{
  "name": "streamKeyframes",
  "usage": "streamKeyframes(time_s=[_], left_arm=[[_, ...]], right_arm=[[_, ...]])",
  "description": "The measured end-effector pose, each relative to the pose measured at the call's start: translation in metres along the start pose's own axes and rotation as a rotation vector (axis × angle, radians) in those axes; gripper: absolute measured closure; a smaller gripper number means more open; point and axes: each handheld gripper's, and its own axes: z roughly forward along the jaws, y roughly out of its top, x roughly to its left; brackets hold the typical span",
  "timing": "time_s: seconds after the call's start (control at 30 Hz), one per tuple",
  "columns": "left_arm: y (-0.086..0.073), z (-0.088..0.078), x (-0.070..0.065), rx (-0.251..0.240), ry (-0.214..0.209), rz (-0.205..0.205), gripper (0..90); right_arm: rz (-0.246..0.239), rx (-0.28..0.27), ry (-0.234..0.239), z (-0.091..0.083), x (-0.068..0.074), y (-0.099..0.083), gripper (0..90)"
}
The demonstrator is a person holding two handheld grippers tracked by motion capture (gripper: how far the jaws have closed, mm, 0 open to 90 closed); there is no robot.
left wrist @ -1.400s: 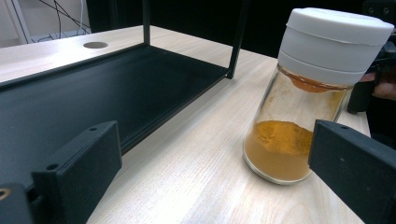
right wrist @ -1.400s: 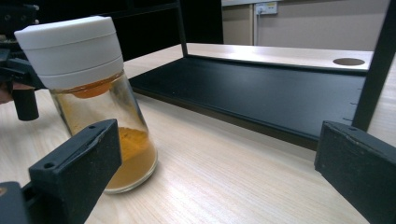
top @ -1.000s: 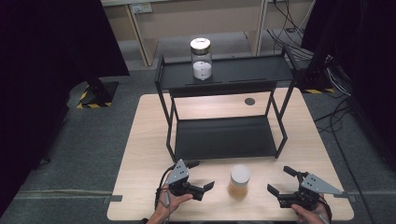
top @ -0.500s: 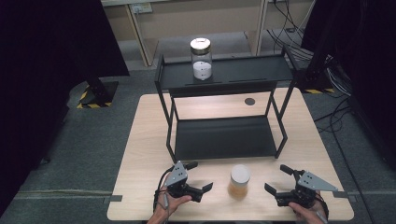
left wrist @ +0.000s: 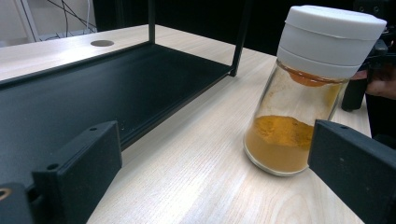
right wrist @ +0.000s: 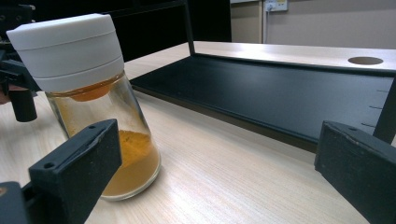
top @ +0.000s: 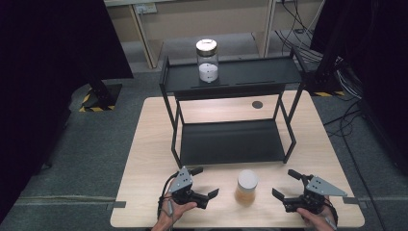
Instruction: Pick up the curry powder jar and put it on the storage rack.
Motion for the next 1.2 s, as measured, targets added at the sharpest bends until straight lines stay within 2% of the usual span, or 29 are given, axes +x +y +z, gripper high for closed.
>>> streamKeyframes(time_s=[0.73, 1.0, 1.2], left_arm=[[-0.0007, 0.0010, 0.0014, -0.004, 0.004, -0.007, 2.2], [-0.0001, 0.0022, 0.0017, -0.001, -0.001, -0.002, 2.1], [-0.0006, 0.0011, 0.0018, -0.004, 0.003, -0.004, 2.2]], right_arm=[[-0.004, 0.000, 0.008, -0.0014, 0.0010, 0.0008, 0.9], [-0.026, 0.004, 0.009, -0.0026, 0.0051, 0.0021, 0.9], [-0.039, 0.001, 0.031, -0.0002, 0.0075, 0.0034, 0.9]])
